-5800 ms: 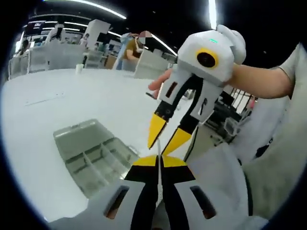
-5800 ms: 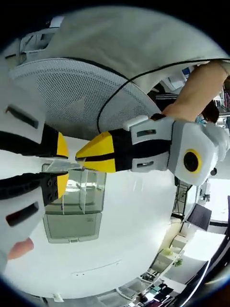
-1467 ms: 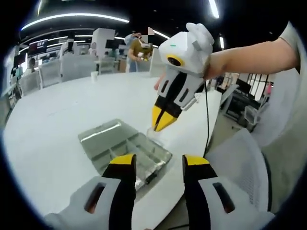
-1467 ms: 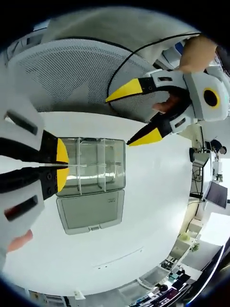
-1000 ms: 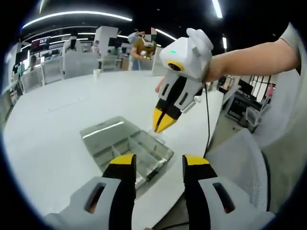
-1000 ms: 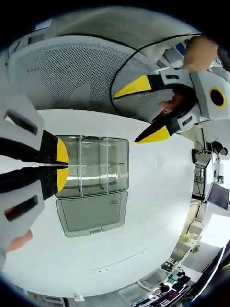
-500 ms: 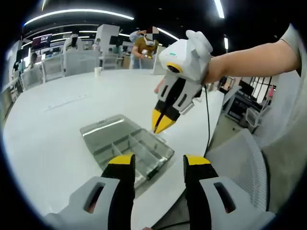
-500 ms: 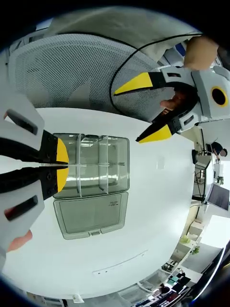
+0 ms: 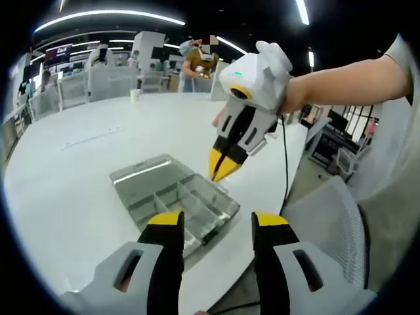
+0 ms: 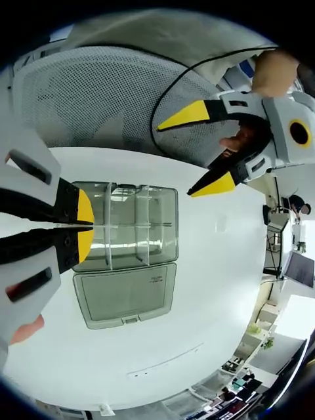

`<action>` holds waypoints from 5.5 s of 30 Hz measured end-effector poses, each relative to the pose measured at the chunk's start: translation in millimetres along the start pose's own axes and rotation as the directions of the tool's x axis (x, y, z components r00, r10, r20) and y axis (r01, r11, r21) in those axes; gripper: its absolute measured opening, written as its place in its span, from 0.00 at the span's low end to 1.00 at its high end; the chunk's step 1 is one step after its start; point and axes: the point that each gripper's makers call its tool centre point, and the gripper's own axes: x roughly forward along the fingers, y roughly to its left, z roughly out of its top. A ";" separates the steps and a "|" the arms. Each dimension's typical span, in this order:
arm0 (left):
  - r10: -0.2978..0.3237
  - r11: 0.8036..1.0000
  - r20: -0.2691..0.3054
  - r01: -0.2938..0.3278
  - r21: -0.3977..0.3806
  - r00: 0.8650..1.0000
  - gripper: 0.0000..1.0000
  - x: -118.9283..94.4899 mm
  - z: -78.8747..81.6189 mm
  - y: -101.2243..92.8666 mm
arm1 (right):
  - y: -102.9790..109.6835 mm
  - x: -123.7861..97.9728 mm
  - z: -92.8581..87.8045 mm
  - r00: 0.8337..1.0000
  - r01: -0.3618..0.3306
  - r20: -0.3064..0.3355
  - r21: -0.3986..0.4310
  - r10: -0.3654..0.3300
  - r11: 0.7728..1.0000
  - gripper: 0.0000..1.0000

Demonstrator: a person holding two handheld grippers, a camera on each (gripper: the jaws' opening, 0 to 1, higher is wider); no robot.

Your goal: Insert the divider into the dual guide fixture by aligning both edges with the guide slots and pushing it downward to the bottom, including one-sided entry, uneven engagement, binding, and posture correction.

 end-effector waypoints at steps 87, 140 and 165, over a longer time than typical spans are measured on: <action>0.021 1.000 -0.021 -0.021 -0.008 1.000 0.40 -8.5 -5.0 5.3 | -3.5 26.9 -16.5 0.996 -0.061 -0.069 -0.027 0.059 0.998 0.00; 0.021 1.000 -0.032 -0.021 -0.016 0.999 0.39 -7.8 -7.3 9.0 | -1.4 46.1 -25.6 0.993 -0.067 -0.098 -0.023 0.064 0.997 0.00; 0.021 1.000 -0.052 -0.021 -0.014 0.998 0.39 -9.3 -11.2 10.1 | -0.7 52.8 -32.1 0.991 -0.029 -0.129 0.006 0.029 1.000 0.00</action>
